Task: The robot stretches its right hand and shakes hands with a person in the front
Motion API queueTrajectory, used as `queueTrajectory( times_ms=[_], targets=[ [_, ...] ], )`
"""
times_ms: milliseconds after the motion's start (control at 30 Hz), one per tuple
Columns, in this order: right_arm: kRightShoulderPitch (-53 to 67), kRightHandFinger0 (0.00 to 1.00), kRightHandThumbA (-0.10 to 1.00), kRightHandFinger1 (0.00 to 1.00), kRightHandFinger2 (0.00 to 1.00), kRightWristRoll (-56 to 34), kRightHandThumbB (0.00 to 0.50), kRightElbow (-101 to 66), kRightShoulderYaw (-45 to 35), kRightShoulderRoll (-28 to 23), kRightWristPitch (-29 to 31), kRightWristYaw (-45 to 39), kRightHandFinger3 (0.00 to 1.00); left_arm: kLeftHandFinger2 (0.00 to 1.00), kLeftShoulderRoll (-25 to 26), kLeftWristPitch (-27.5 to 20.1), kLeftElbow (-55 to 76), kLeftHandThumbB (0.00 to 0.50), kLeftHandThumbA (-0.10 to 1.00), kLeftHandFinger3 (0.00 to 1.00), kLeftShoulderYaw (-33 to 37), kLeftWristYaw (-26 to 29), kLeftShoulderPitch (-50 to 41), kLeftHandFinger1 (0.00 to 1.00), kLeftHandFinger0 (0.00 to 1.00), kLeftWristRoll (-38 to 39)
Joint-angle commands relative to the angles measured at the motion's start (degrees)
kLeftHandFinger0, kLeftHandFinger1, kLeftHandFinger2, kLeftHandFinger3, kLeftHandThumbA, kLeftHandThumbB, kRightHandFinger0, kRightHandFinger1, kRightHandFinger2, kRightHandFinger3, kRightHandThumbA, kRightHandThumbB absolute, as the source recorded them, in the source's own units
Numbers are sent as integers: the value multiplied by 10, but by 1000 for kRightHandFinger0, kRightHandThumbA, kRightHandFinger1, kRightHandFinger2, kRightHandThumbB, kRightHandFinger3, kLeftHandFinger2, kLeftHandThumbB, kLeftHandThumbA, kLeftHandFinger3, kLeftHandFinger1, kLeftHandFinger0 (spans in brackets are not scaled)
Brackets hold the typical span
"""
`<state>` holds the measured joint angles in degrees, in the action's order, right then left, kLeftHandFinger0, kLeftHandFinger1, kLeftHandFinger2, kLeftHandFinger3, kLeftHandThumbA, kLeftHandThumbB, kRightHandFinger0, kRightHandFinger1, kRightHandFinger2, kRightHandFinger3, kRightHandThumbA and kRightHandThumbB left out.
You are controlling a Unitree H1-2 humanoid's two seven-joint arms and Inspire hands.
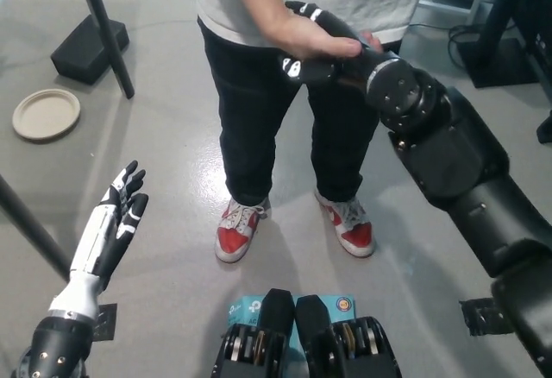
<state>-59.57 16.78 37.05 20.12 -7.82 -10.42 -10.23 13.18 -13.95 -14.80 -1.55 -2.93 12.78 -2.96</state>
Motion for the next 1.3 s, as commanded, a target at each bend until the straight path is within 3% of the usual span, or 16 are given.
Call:
queueTrajectory(
  times_ms=[0, 100, 200, 300, 333, 433, 567, 733, 867, 1000, 1067, 1133, 1167, 1200, 1233, 1267],
  targets=[
    [6, 1000, 488, 1000, 1000, -3, 272, -176, -12, -36, -26, -48, 1000, 1000, 13, -7, 10, 89, 877, 1000, -8, -6, 16, 1000, 1000, 9],
    [26, 1000, 458, 1000, 1000, -17, 254, -330, -32, -50, -61, -62, 1000, 1000, 12, -10, 8, 98, 878, 1000, -8, -3, 13, 1000, 1000, 4],
    [35, 1000, 499, 1000, 1000, -18, 271, -454, -44, -60, -85, -70, 1000, 1000, 12, -13, 7, 90, 883, 1000, -8, -3, 10, 1000, 1000, 3],
    [33, 1000, 510, 1000, 1000, -40, 283, -621, -65, -68, -158, -90, 1000, 1000, 12, -17, 4, 78, 875, 1000, -8, -4, 10, 1000, 1000, 6],
    [29, 1000, 548, 1000, 1000, -25, 272, -657, -62, -75, -162, -95, 1000, 1000, 11, -16, 4, 82, 867, 1000, -9, -4, 10, 1000, 1000, 8],
    [28, 1000, 483, 1000, 1000, -28, 243, -765, -84, -72, -165, -115, 1000, 1000, 10, -3, 10, 90, 861, 1000, -11, -6, 12, 1000, 1000, 12],
    [44, 1000, 422, 1000, 1000, -39, 257, -798, -87, -65, -165, -117, 1000, 1000, 10, -7, 10, 94, 867, 1000, -10, -6, 10, 1000, 1000, 11],
    [57, 1000, 433, 1000, 1000, -16, 262, -695, -44, -65, -165, -102, 1000, 1000, 9, -14, 9, 76, 852, 1000, -10, -4, 10, 1000, 1000, 9],
    [72, 1000, 412, 1000, 1000, -18, 270, -516, -24, -45, -140, -92, 1000, 1000, 8, -12, 8, 84, 848, 1000, -8, -3, 11, 1000, 1000, 4],
    [52, 1000, 391, 1000, 1000, 3, 255, -355, -9, -27, -84, -68, 1000, 1000, 9, -9, 9, 93, 850, 1000, -9, -6, 15, 1000, 1000, 9],
    [40, 844, 431, 924, 1000, 5, 268, -289, -6, -18, -90, -64, 1000, 1000, 8, -6, 11, 96, 843, 1000, -9, -8, 15, 1000, 1000, 12],
    [24, 777, 428, 827, 891, 8, 266, -193, -2, -7, -64, -51, 1000, 1000, 8, -8, 11, 91, 838, 1000, -9, -7, 15, 1000, 1000, 9],
    [16, 686, 422, 734, 771, 12, 266, -143, -1, -2, -48, -41, 1000, 1000, 7, -7, 12, 97, 837, 1000, -8, -8, 15, 1000, 1000, 10],
    [4, 818, 422, 902, 928, 15, 264, -88, 2, 3, -29, -33, 1000, 1000, 8, -5, 13, 99, 837, 1000, -8, -6, 16, 1000, 1000, 7],
    [0, 930, 414, 997, 1000, 16, 258, -64, 3, 4, -17, -28, 1000, 1000, 8, -6, 13, 100, 836, 1000, -7, -6, 16, 1000, 1000, 6],
    [-13, 1000, 427, 1000, 1000, 22, 252, -5, 10, 8, 3, -21, 1000, 1000, 10, -10, 12, 96, 837, 1000, -6, -5, 17, 1000, 1000, 1]
  ],
)
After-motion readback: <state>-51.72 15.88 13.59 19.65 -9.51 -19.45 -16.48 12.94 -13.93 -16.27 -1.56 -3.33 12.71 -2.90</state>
